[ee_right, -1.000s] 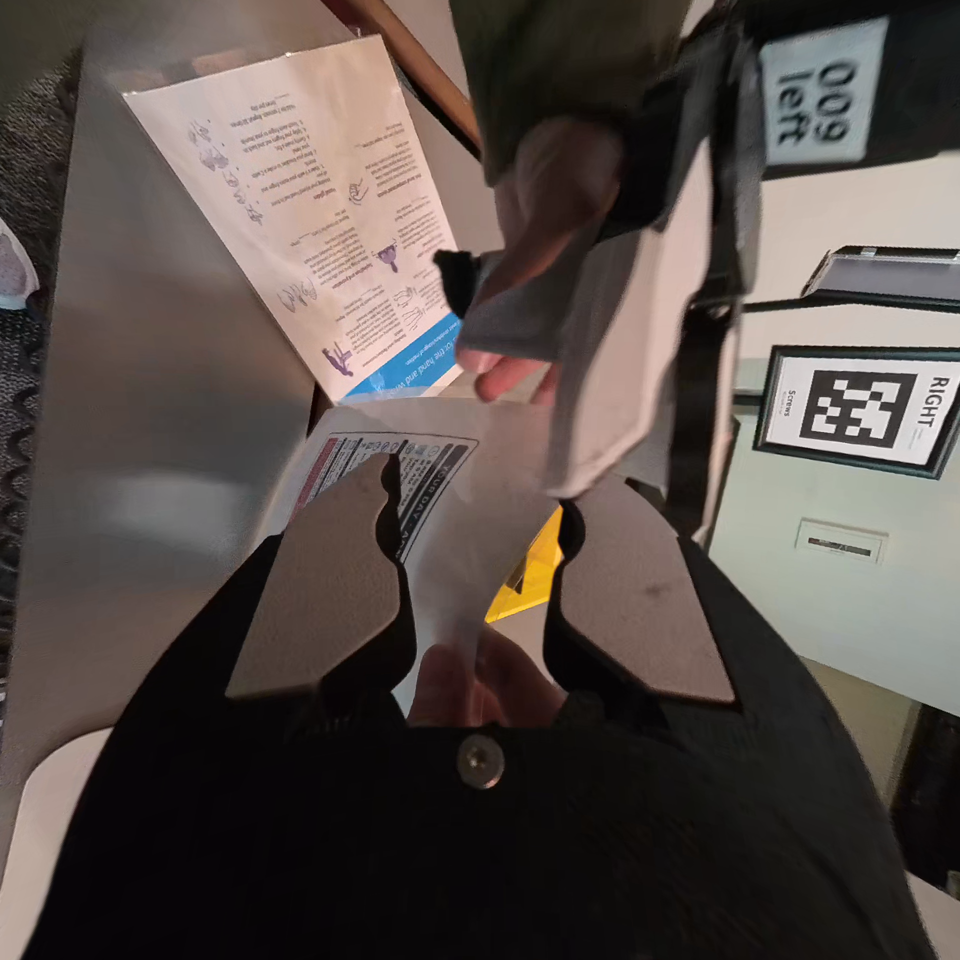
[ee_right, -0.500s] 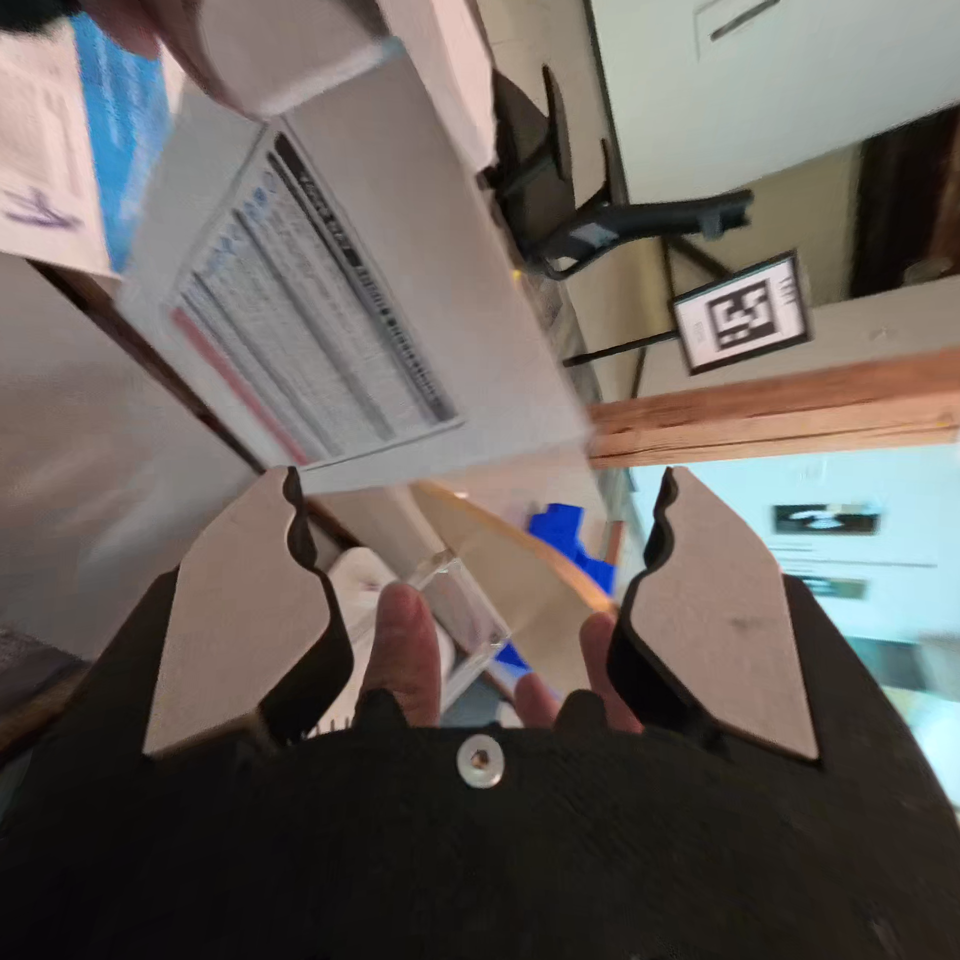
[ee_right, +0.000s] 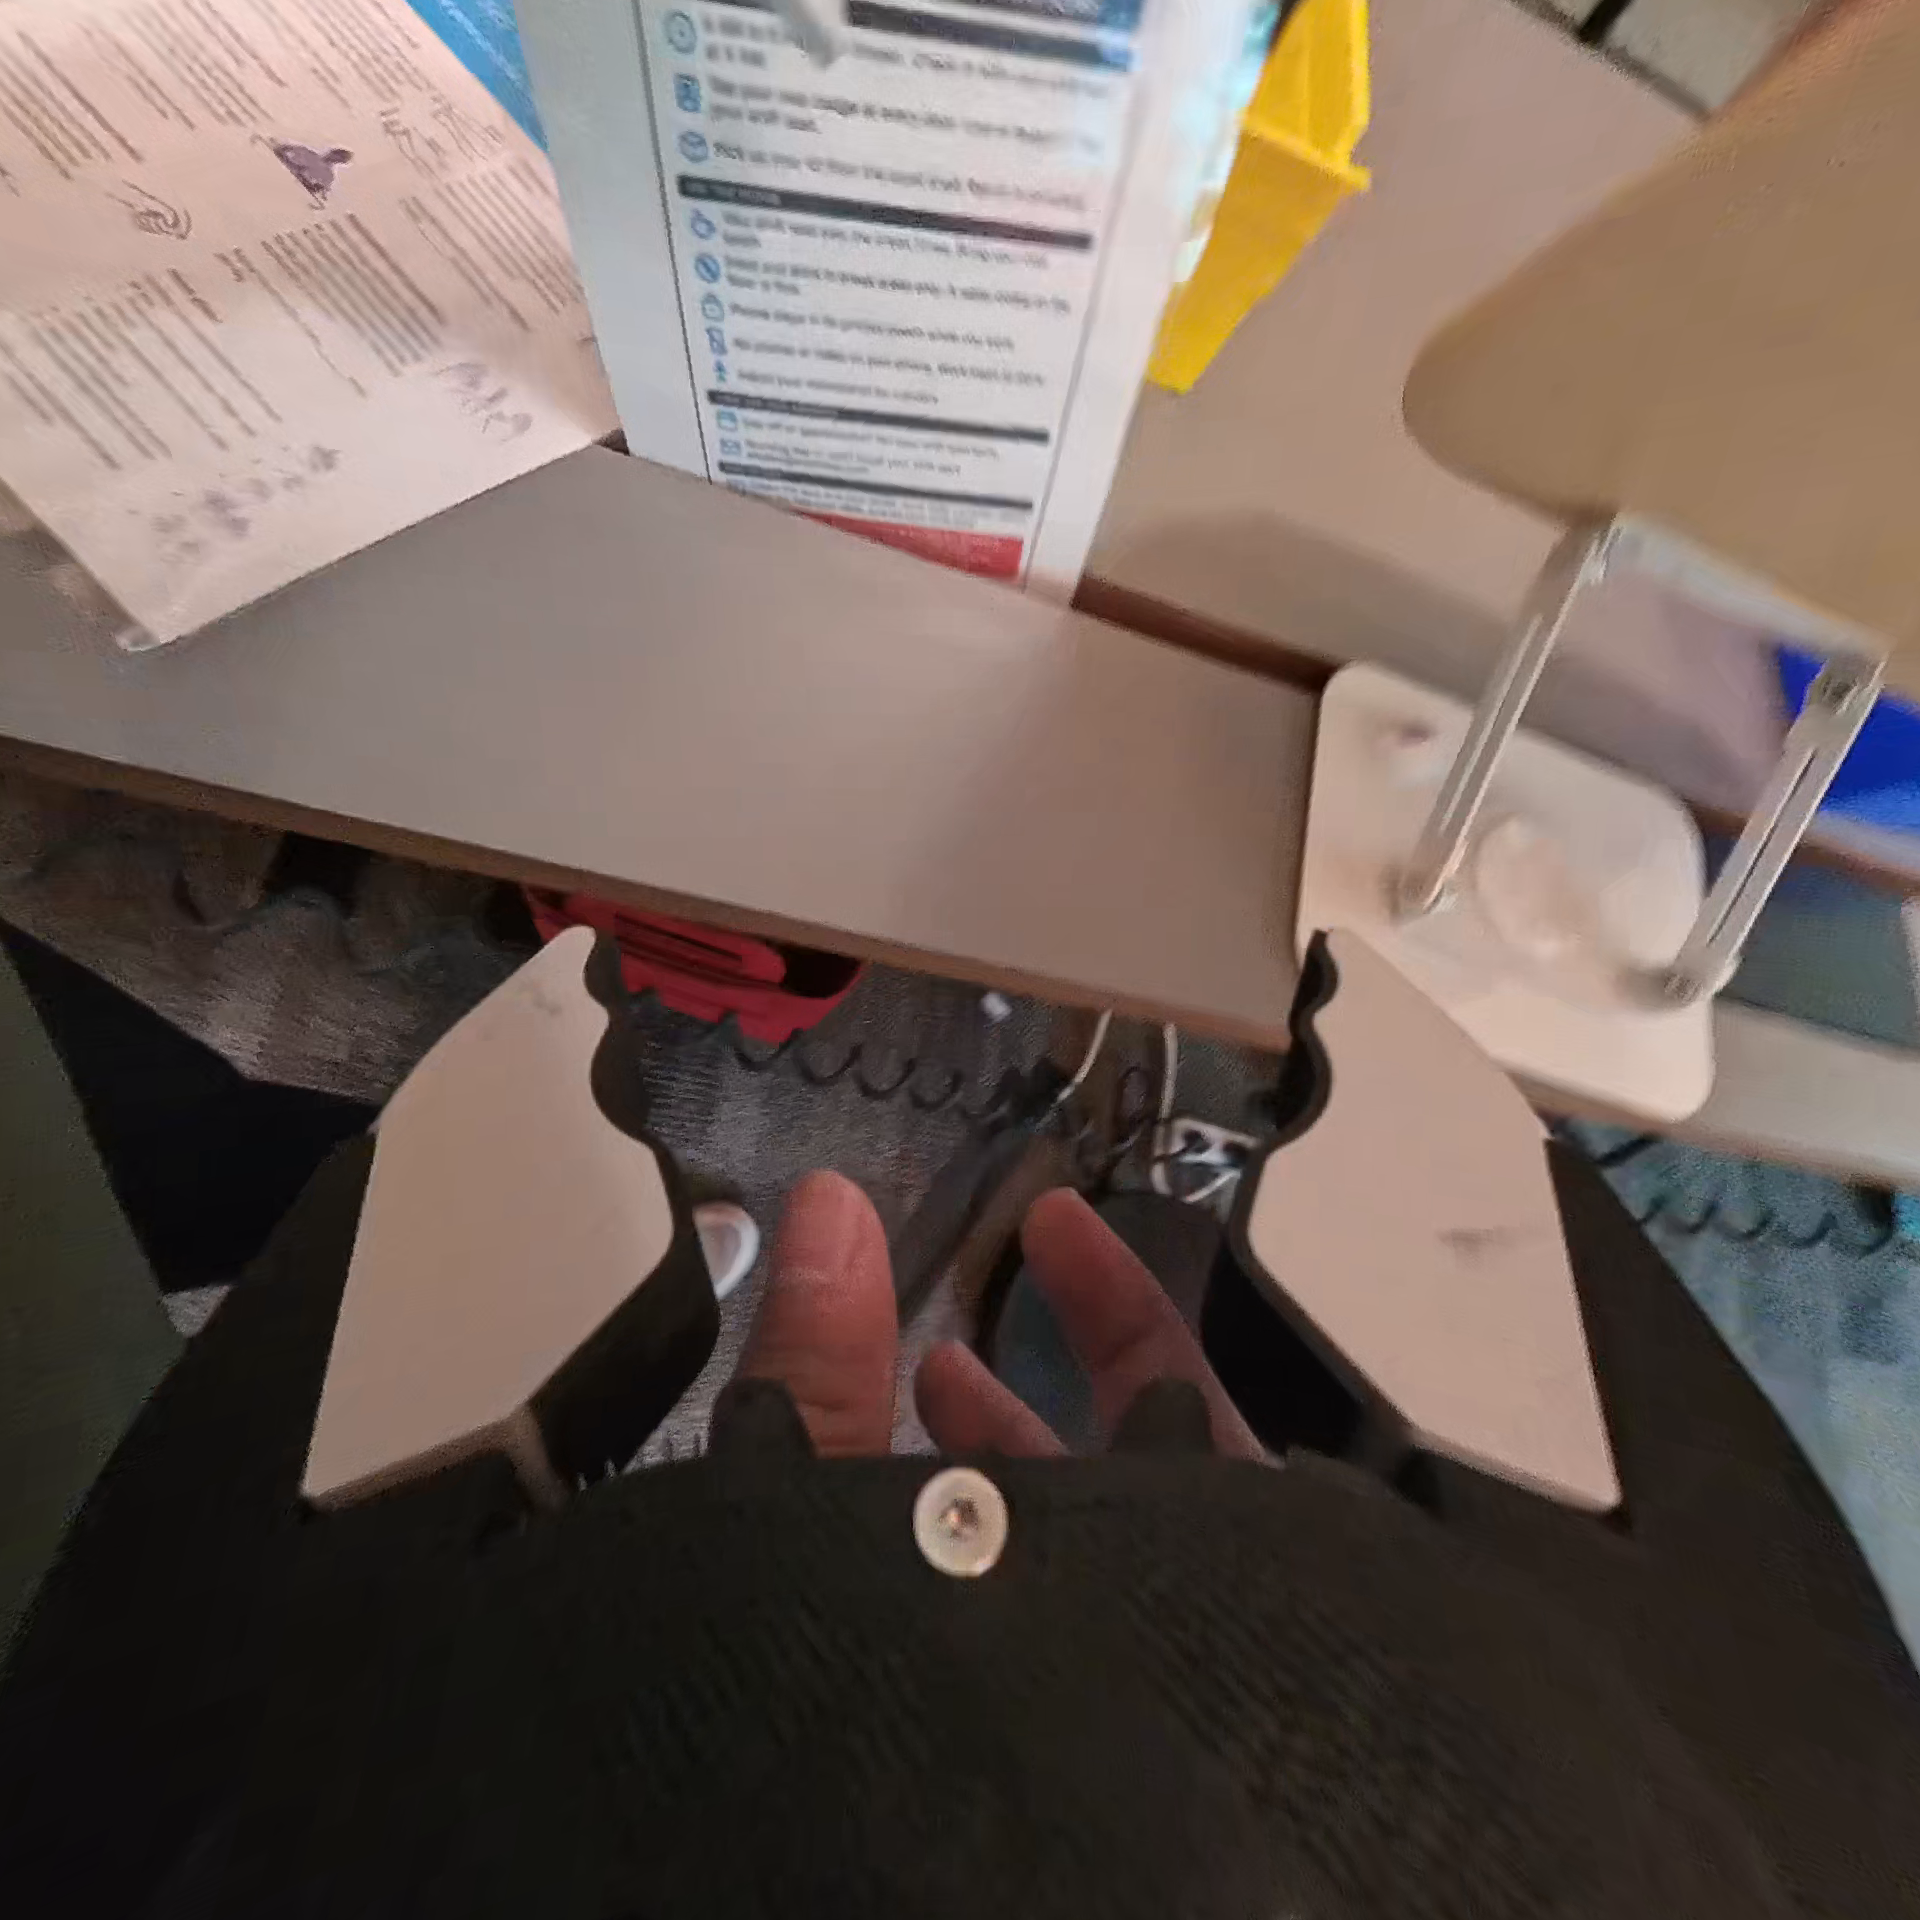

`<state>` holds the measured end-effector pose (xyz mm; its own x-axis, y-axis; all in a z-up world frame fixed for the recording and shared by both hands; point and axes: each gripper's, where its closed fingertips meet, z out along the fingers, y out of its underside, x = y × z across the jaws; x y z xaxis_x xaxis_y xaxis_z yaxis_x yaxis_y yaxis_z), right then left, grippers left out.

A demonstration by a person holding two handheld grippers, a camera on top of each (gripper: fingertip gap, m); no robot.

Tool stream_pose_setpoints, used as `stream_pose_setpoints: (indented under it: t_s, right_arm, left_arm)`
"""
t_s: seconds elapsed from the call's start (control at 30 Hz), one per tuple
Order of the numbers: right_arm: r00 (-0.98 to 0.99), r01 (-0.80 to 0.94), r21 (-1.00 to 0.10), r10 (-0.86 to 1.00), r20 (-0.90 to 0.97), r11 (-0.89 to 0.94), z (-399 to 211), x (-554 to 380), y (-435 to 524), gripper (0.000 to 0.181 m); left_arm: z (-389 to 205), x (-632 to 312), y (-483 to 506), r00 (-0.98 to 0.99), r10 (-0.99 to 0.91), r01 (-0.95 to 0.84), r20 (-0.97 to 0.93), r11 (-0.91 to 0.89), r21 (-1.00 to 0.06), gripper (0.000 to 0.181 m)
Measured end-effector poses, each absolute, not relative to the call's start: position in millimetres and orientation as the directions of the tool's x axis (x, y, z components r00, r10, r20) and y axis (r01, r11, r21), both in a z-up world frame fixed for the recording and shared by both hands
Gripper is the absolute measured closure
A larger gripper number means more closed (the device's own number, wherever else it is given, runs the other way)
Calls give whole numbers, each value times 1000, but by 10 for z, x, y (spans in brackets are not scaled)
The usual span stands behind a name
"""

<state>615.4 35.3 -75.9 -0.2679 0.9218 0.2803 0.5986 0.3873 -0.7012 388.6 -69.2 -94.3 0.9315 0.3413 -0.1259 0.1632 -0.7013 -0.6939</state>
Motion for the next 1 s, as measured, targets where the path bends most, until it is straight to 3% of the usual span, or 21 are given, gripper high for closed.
stream_pose_setpoints:
  t_s: [0.1,0.23,0.3,0.57,0.7,0.83,1.0]
  right_arm:
    - [-175,604,-754,966,189,257,-850,6451,362,62]
    - [-78,592,-799,994,72,104,-1060,6874,338,60]
    - [-40,570,-821,999,-1,22,-1200,7117,300,61]
    - [-40,448,-820,908,-416,-356,-1760,8405,5,51]
    - [-13,351,-747,795,-606,-564,-1943,9078,19,52]
    - [-10,243,-691,711,-703,-680,-2079,9494,136,58]
    - [30,250,-710,738,-674,-658,-2374,9691,195,65]
  left_arm:
    - [-989,3958,-565,942,184,-43,-281,-764,-644,83]
    - [-815,4122,-353,922,187,-96,-338,-736,-670,87]
    - [-539,4199,-241,859,186,-215,-476,-714,-667,89]
    - [529,5756,155,599,34,-598,-800,-645,-475,95]
    - [700,6777,514,425,-143,-787,-894,-546,-287,96]
    - [502,7528,722,469,-249,-826,-848,-463,-321,94]
    - [-250,7804,669,584,-337,-778,-738,-492,-391,92]
